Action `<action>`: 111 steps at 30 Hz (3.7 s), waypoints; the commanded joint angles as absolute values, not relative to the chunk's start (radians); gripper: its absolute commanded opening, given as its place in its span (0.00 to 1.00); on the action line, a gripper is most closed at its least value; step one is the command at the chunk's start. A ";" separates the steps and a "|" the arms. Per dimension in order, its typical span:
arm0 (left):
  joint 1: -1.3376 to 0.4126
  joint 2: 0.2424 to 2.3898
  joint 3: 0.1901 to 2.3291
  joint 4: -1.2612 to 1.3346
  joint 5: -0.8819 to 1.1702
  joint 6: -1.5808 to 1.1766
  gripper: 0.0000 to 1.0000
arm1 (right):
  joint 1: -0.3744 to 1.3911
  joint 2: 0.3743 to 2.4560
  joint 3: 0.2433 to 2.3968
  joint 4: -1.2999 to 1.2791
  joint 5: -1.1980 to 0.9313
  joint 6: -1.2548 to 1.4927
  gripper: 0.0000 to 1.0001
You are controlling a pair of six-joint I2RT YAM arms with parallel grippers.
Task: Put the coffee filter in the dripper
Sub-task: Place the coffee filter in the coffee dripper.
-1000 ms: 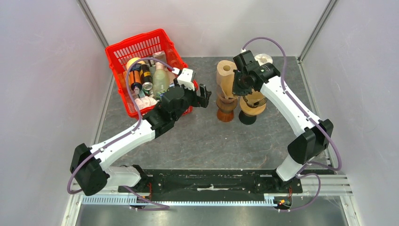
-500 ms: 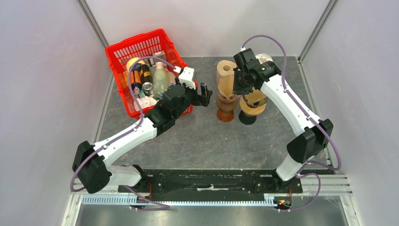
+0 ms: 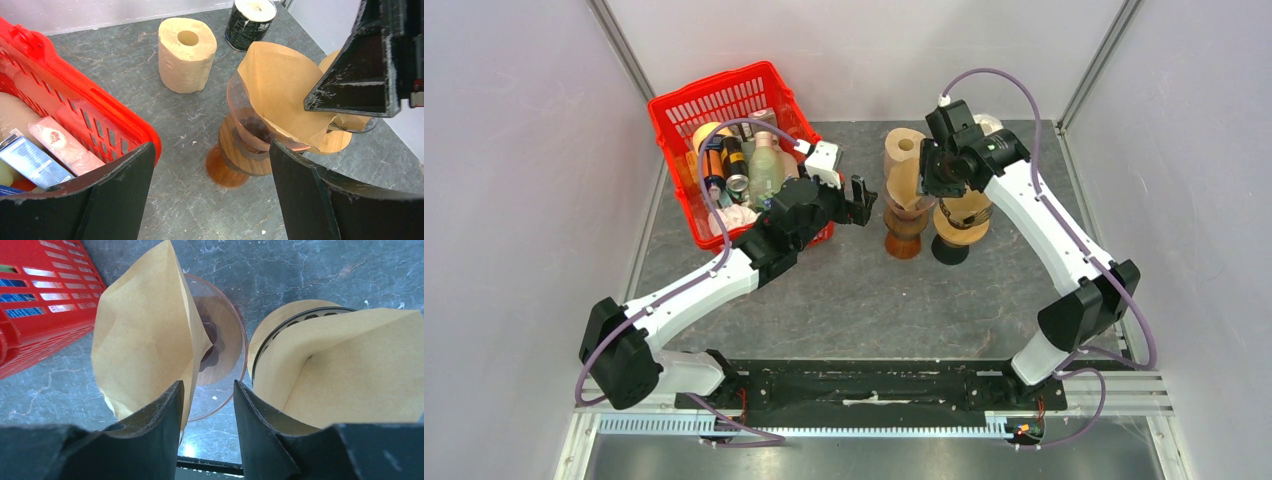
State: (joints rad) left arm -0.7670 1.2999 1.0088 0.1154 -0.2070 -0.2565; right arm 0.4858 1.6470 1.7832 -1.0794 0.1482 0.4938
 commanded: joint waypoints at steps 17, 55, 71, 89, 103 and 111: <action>-0.761 1.196 0.935 0.101 -0.290 -0.282 0.91 | 0.483 1.625 1.906 -0.964 -0.051 0.405 0.42; -0.761 1.086 0.838 0.126 -0.362 -0.258 0.93 | 0.527 1.890 2.037 -1.209 0.135 0.347 0.17; -0.761 1.080 0.833 0.130 -0.374 -0.245 0.93 | 0.541 1.936 1.990 -1.192 0.120 0.349 0.17; -0.761 1.072 0.825 0.130 -0.382 -0.241 0.94 | 0.542 1.945 1.906 -1.139 0.122 0.372 0.16; -0.761 1.067 0.822 0.130 -0.385 -0.238 0.94 | 0.541 1.931 1.842 -1.093 0.118 0.398 0.18; -0.760 1.065 0.821 0.132 -0.387 -0.236 0.94 | 0.540 1.931 1.849 -1.093 0.119 0.403 0.32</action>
